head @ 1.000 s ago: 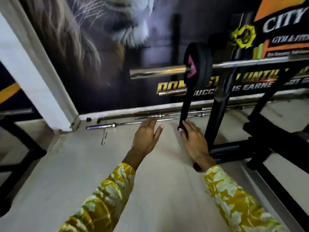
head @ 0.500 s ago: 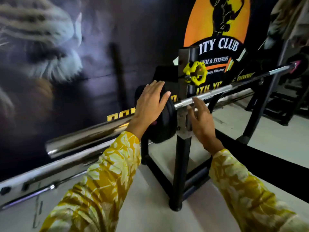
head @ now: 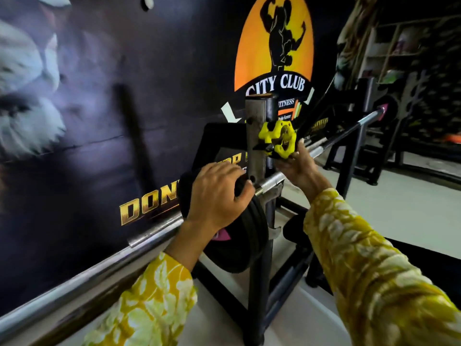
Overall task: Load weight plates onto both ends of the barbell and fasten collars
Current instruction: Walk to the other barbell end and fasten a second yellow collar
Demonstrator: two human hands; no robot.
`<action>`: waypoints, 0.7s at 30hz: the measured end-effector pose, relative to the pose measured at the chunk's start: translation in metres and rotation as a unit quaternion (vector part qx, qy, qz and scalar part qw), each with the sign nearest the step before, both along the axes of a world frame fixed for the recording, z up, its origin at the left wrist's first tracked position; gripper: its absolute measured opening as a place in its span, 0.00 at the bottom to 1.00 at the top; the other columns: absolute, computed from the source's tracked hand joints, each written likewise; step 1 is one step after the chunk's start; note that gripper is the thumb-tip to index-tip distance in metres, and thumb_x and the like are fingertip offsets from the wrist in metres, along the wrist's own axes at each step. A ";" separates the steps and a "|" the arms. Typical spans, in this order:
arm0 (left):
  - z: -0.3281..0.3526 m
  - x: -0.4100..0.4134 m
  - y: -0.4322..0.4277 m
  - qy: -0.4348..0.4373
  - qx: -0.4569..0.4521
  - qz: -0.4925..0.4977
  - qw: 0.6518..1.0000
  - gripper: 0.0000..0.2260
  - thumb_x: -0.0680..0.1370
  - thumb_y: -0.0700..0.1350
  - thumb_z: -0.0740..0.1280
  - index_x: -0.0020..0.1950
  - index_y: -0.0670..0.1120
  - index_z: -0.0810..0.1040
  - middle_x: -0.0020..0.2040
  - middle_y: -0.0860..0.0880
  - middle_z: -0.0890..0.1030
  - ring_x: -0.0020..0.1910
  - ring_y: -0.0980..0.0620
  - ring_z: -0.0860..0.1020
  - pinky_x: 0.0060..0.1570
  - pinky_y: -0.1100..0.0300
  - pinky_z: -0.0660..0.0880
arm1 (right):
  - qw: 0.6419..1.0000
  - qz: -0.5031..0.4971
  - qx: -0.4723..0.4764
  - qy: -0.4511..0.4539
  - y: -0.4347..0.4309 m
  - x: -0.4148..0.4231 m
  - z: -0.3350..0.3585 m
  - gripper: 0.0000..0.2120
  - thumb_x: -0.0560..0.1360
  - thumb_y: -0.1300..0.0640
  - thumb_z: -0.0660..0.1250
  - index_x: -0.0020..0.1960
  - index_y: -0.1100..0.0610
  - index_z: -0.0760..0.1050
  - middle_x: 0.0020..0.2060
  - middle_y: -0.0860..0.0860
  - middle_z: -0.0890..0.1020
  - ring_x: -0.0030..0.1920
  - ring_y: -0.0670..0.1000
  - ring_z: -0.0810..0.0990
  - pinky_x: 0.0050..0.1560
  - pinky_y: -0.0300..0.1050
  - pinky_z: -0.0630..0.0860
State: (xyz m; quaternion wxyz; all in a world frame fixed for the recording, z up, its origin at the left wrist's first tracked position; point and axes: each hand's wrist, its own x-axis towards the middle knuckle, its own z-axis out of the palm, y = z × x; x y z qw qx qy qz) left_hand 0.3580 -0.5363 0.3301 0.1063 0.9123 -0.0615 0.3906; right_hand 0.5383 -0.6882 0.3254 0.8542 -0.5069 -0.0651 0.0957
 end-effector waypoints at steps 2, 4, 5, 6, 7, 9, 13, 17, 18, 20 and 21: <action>0.000 0.000 -0.002 -0.005 -0.008 -0.004 1.000 0.21 0.73 0.53 0.56 0.49 0.43 0.82 0.48 0.47 0.84 0.52 0.48 0.80 0.56 0.57 0.69 | 1.000 -0.004 0.006 0.029 -0.001 0.007 0.000 0.23 0.79 0.41 0.52 0.53 0.58 0.75 0.37 0.53 0.83 0.39 0.53 0.79 0.38 0.42 0.79; 0.001 0.000 -0.001 -0.001 -0.016 -0.010 1.000 0.21 0.72 0.53 0.56 0.49 0.43 0.82 0.48 0.47 0.84 0.52 0.48 0.79 0.56 0.59 0.67 | 0.999 -0.011 0.031 0.042 -0.001 0.014 -0.002 0.20 0.78 0.44 0.54 0.49 0.58 0.76 0.37 0.53 0.84 0.40 0.54 0.82 0.41 0.47 0.81; 0.001 0.000 0.000 0.003 -0.021 -0.013 1.000 0.21 0.72 0.54 0.56 0.49 0.42 0.82 0.48 0.47 0.84 0.52 0.48 0.80 0.56 0.59 0.66 | 0.998 -0.008 0.051 0.042 -0.001 0.016 -0.004 0.19 0.78 0.45 0.55 0.48 0.58 0.78 0.37 0.54 0.85 0.41 0.54 0.83 0.42 0.49 0.81; 0.002 0.000 0.001 0.004 -0.026 -0.018 1.000 0.21 0.72 0.54 0.56 0.49 0.42 0.82 0.48 0.47 0.84 0.52 0.47 0.80 0.56 0.59 0.67 | 0.997 0.002 0.069 0.037 0.000 0.015 -0.004 0.20 0.79 0.46 0.55 0.47 0.59 0.80 0.39 0.54 0.85 0.42 0.55 0.84 0.44 0.51 0.81; 0.002 0.001 0.002 0.006 -0.030 -0.021 0.999 0.21 0.72 0.54 0.56 0.49 0.42 0.82 0.47 0.47 0.84 0.52 0.47 0.80 0.56 0.58 0.68 | 0.995 0.011 0.096 0.033 0.000 0.013 -0.004 0.21 0.79 0.47 0.55 0.45 0.60 0.81 0.39 0.56 0.85 0.42 0.55 0.84 0.45 0.54 0.80; 0.001 0.001 0.002 0.007 -0.032 -0.026 0.999 0.21 0.73 0.53 0.56 0.49 0.41 0.83 0.47 0.46 0.84 0.51 0.47 0.80 0.57 0.56 0.70 | 0.987 0.011 0.153 0.040 0.001 0.006 -0.002 0.19 0.78 0.50 0.57 0.45 0.63 0.80 0.39 0.59 0.85 0.40 0.57 0.84 0.47 0.57 0.78; 0.001 0.002 0.002 0.005 -0.029 -0.029 0.999 0.20 0.73 0.53 0.56 0.47 0.41 0.83 0.45 0.46 0.84 0.49 0.47 0.81 0.54 0.56 0.71 | 0.983 -0.012 0.181 0.028 -0.003 -0.010 0.007 0.14 0.78 0.53 0.61 0.50 0.65 0.74 0.37 0.60 0.85 0.39 0.57 0.84 0.39 0.55 0.82; 0.002 0.000 0.001 0.008 -0.038 -0.016 0.999 0.21 0.73 0.54 0.55 0.46 0.42 0.83 0.45 0.47 0.84 0.49 0.48 0.80 0.55 0.56 0.69 | 0.982 -0.018 0.185 -0.038 -0.014 -0.037 0.023 0.13 0.79 0.55 0.58 0.50 0.64 0.74 0.37 0.57 0.85 0.40 0.55 0.84 0.43 0.53 0.82; 0.002 0.000 0.001 0.008 -0.041 -0.017 0.999 0.22 0.73 0.55 0.54 0.47 0.42 0.83 0.46 0.48 0.84 0.50 0.48 0.80 0.57 0.56 0.67 | 0.984 -0.021 0.171 -0.052 -0.018 -0.048 0.024 0.12 0.78 0.55 0.59 0.51 0.64 0.74 0.38 0.56 0.85 0.42 0.55 0.84 0.46 0.53 0.81; 0.004 0.000 0.001 0.018 -0.061 -0.034 0.997 0.25 0.75 0.58 0.53 0.50 0.43 0.82 0.49 0.48 0.84 0.51 0.49 0.79 0.59 0.56 0.66 | 0.987 -0.026 0.141 -0.066 -0.025 -0.071 0.018 0.13 0.72 0.54 0.63 0.50 0.63 0.77 0.41 0.55 0.85 0.44 0.53 0.84 0.49 0.51 0.81; 0.007 -0.002 0.001 0.027 -0.088 -0.049 0.995 0.25 0.76 0.59 0.53 0.52 0.43 0.82 0.51 0.48 0.83 0.51 0.49 0.79 0.60 0.55 0.66 | 0.990 -0.029 0.121 -0.070 -0.030 -0.083 0.012 0.14 0.70 0.53 0.64 0.48 0.61 0.79 0.41 0.54 0.85 0.44 0.52 0.84 0.49 0.48 0.81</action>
